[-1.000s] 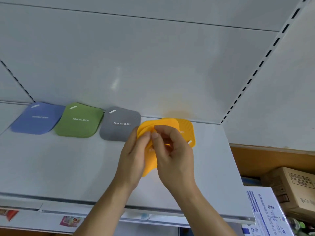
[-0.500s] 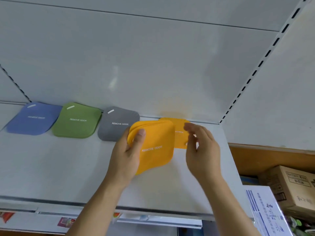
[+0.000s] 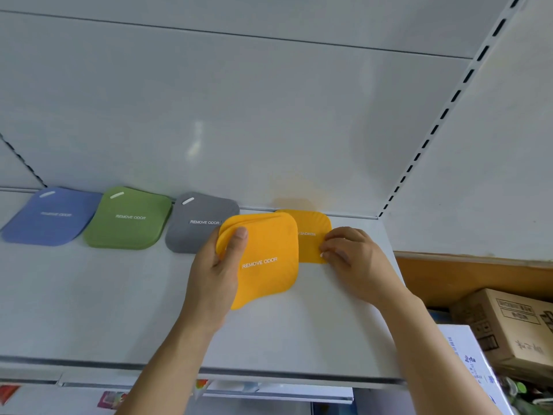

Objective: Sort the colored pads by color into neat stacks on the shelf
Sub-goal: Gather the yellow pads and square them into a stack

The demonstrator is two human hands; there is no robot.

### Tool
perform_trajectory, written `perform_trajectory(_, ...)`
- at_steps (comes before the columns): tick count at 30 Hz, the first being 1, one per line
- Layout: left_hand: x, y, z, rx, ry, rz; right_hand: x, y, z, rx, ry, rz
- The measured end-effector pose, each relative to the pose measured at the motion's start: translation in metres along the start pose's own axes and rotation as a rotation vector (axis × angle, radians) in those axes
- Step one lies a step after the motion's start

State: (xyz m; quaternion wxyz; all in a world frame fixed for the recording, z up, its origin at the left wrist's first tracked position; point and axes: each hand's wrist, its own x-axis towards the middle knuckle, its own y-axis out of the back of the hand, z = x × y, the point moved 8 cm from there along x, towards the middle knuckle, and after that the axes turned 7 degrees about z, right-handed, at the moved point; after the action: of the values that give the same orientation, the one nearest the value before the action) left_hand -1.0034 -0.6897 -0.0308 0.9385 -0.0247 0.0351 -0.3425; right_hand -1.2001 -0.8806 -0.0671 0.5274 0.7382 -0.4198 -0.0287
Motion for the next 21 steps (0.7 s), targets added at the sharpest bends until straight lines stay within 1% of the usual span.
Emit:
perform_trajectory(3, -0.001, 0.0, 0.001, -0.005, 0.02, 0.001, 0.004, 0.001, -0.004, -0.044, 0.058, 0.025)
perform_trajectory(6, -0.003, 0.001, 0.001, -0.021, 0.042, 0.01, 0.005, -0.001, -0.007, -0.07, 0.107, 0.014)
perform_trajectory(12, -0.004, 0.007, 0.0, -0.042, 0.06, 0.038, 0.002, 0.003, -0.011, -0.051, 0.144, -0.015)
perform_trajectory(16, -0.004, 0.009, -0.003, -0.054, 0.076, 0.039, 0.009, 0.003, -0.002, -0.03, 0.122, -0.024)
perform_trajectory(21, -0.004, 0.012, -0.002, -0.043, 0.071, 0.043, 0.011, 0.001, -0.007, -0.024, 0.194, -0.008)
